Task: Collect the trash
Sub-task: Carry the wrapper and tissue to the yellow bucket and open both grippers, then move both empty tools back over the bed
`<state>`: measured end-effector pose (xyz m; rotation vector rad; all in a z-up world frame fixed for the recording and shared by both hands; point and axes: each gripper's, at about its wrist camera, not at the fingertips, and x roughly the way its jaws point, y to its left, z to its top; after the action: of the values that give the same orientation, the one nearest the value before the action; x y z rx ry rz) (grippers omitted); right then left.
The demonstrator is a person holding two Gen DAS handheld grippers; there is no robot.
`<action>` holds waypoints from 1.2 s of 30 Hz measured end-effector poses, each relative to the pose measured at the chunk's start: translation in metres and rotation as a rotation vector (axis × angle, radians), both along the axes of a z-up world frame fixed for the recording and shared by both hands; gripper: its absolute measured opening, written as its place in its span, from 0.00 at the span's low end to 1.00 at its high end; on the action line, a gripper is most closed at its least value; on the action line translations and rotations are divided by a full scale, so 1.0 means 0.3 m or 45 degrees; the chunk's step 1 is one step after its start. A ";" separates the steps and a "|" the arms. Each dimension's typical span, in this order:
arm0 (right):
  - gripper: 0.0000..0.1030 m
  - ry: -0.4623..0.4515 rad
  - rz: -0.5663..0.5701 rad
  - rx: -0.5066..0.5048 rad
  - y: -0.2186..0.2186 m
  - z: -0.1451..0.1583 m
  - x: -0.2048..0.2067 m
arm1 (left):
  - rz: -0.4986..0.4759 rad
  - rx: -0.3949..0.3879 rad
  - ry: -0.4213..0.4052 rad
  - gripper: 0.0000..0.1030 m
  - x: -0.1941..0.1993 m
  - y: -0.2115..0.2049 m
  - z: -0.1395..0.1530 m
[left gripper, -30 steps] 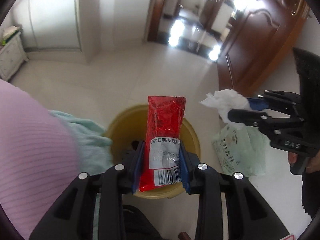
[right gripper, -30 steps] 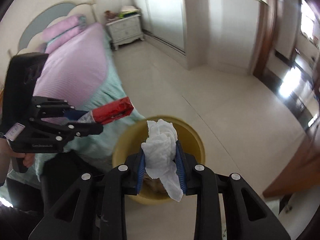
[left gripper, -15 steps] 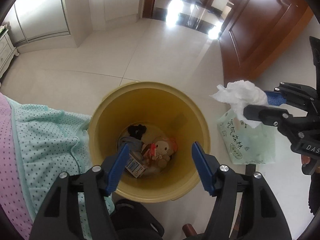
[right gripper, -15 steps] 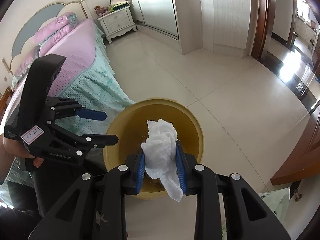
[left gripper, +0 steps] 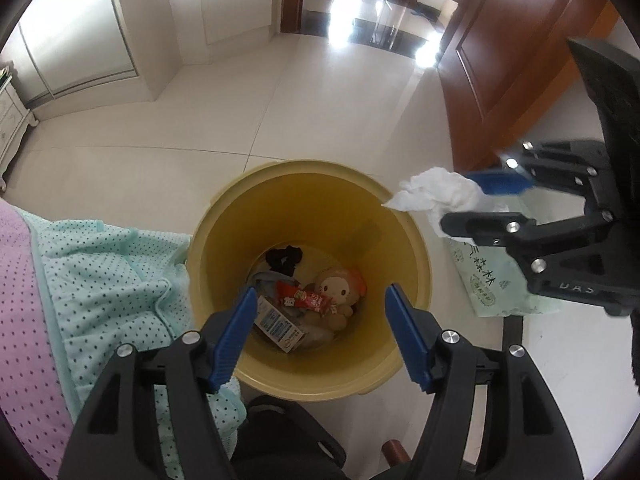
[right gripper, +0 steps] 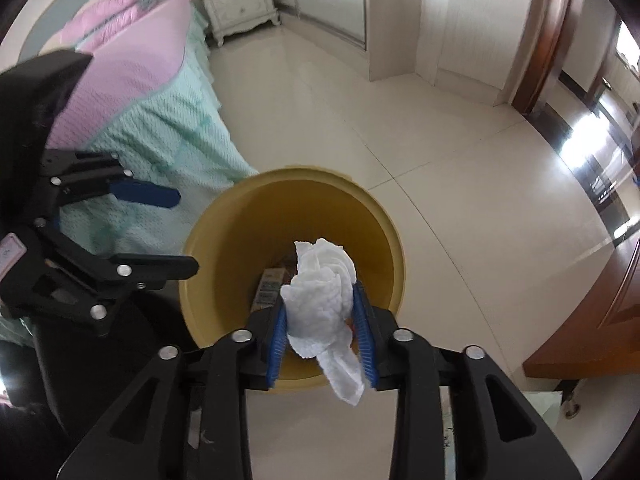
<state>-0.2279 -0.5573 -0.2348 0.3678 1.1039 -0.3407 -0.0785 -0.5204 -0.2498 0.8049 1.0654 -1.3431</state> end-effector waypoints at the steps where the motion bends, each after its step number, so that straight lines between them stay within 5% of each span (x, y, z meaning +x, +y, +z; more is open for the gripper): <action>1: 0.43 0.009 0.015 -0.008 0.003 -0.003 0.008 | -0.003 0.002 -0.005 0.64 -0.002 0.002 0.000; 22: 0.39 0.017 0.070 -0.043 0.030 0.037 -0.002 | -0.015 -0.014 -0.010 0.64 -0.007 0.014 0.025; 31: 0.39 -0.069 0.042 -0.145 0.058 0.181 -0.037 | 0.029 -0.148 -0.015 0.64 -0.017 0.055 0.132; 36: 0.42 -0.184 0.030 -0.215 0.101 0.287 -0.027 | 0.079 -0.301 -0.058 0.64 -0.014 0.134 0.277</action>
<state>-0.2361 -0.5270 -0.1485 0.2261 0.9298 -0.3776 -0.0825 -0.4802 -0.1667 0.6189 0.8696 -1.3617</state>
